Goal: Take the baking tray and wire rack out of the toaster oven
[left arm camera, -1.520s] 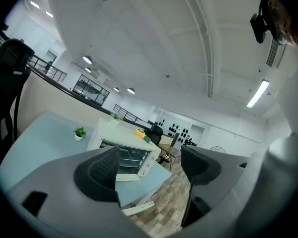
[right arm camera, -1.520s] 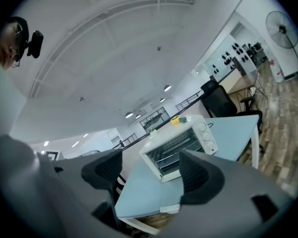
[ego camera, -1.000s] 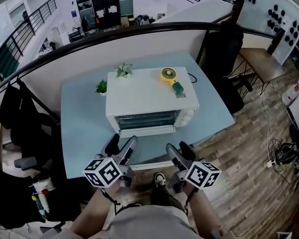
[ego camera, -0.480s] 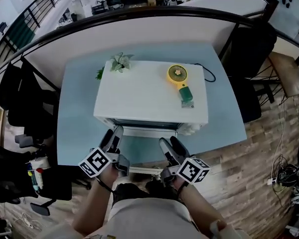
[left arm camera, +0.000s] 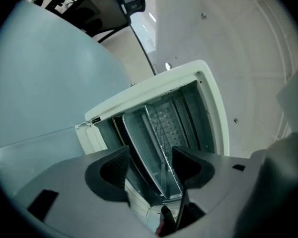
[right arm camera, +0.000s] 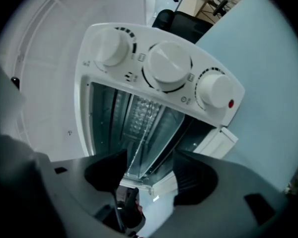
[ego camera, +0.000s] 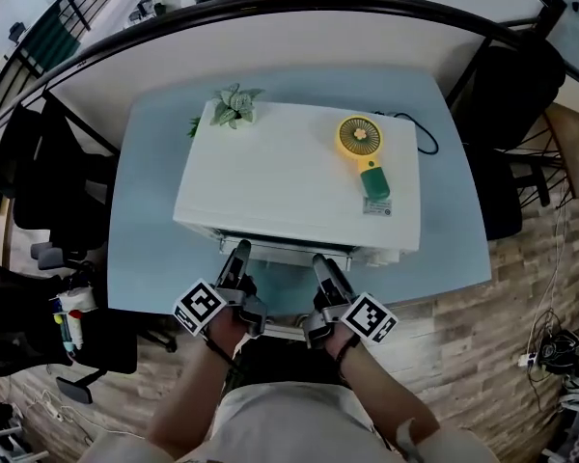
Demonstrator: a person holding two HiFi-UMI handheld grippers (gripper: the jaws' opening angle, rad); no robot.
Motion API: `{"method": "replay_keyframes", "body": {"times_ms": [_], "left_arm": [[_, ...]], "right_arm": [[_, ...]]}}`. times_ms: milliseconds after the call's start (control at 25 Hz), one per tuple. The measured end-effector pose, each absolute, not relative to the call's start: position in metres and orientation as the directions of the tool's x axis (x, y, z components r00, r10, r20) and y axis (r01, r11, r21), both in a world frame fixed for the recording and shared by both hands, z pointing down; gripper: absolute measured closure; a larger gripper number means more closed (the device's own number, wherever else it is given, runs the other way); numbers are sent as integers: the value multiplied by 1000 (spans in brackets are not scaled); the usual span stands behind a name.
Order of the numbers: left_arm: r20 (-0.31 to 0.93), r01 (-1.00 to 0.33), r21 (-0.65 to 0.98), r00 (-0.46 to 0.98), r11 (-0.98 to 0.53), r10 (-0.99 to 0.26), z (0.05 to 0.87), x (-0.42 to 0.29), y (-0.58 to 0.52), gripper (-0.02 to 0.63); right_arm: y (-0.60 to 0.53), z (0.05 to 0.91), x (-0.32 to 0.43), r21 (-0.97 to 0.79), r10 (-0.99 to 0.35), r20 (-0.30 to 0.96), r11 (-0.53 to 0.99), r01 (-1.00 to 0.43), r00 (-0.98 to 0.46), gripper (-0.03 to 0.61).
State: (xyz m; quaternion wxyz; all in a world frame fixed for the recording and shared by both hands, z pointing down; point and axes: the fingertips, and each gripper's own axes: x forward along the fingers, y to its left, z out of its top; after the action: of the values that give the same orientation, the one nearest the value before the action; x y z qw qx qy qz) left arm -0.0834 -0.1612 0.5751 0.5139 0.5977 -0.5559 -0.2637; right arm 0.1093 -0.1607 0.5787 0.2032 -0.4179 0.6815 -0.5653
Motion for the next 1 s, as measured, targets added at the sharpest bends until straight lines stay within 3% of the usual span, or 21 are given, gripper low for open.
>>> {"method": "replay_keyframes", "body": {"times_ms": [80, 120, 360, 640, 760, 1000], "left_arm": [[254, -404, 903, 231, 145, -939, 587, -87, -165, 411], [251, -402, 904, 229, 144, -941, 592, -89, -168, 419], [160, -269, 959, 258, 88, -953, 606, -88, -191, 428], [136, -190, 978, 262, 88, -955, 631, -89, -215, 419], [92, -143, 988, 273, 54, -958, 633, -85, -228, 419], [-27, 0, 1000, 232, -28, -972, 629, -90, -255, 433]], "right_arm": [[-168, 591, 110, -946, -808, 211, -28, -322, -550, 290], [-173, 597, 110, -951, -812, 214, -45, -306, -543, 293], [-200, 614, 104, -960, -821, 205, -63, -273, -533, 303], [-225, 621, 97, -977, -873, 142, -48, -207, -467, 324], [-233, 626, 98, -976, -889, 146, -57, -212, -434, 362], [-256, 628, 101, -988, -925, 83, -27, -154, -370, 373]]}}
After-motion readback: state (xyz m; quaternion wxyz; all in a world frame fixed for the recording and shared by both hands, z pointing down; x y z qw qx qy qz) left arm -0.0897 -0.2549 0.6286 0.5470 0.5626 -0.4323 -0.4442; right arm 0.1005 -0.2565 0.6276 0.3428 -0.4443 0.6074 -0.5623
